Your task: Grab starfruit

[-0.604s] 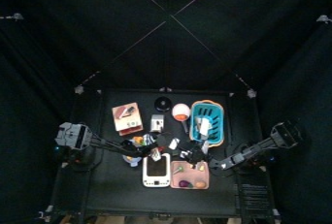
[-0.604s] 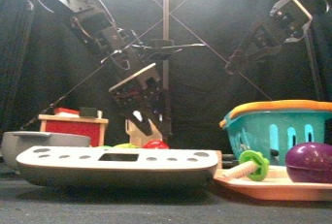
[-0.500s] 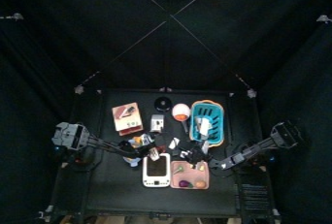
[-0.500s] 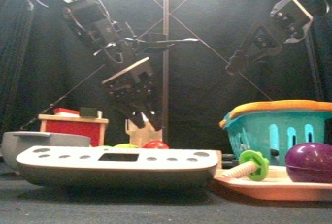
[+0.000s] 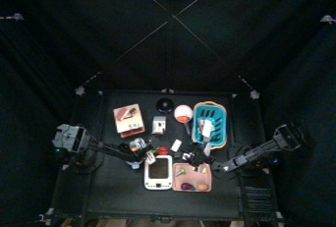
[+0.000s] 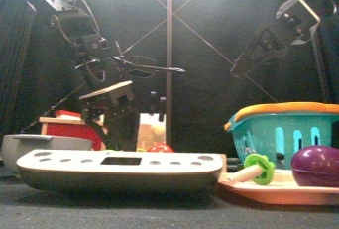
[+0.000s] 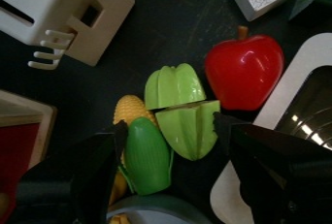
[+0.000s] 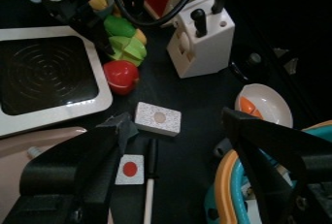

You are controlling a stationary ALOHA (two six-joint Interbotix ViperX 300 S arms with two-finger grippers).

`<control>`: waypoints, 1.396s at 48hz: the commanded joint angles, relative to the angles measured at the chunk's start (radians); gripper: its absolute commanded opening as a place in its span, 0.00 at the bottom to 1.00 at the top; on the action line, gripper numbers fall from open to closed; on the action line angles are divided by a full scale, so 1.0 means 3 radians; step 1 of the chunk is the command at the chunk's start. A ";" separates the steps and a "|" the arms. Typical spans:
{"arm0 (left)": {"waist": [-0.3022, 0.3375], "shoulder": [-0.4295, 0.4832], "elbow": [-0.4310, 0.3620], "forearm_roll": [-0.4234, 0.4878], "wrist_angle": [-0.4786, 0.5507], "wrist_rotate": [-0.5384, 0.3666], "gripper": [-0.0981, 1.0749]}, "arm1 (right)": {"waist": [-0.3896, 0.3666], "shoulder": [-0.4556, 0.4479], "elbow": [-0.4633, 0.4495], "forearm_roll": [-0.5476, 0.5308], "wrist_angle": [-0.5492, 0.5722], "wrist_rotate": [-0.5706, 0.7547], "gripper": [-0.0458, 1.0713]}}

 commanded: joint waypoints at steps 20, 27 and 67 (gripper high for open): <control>-0.0005 0.0143 -0.0097 -0.0056 -0.0061 0.0041 0.92 | -0.0015 -0.0026 -0.0020 -0.0010 0.0000 -0.0005 0.97; -0.0046 0.0128 -0.0046 -0.0199 -0.0159 0.0266 0.92 | -0.0036 0.0000 -0.0031 -0.0010 0.0000 -0.0005 0.97; 0.0077 -0.0133 -0.0015 -0.0532 -0.0102 0.0476 0.68 | -0.0036 0.0005 -0.0020 0.0082 -0.0061 0.0015 0.97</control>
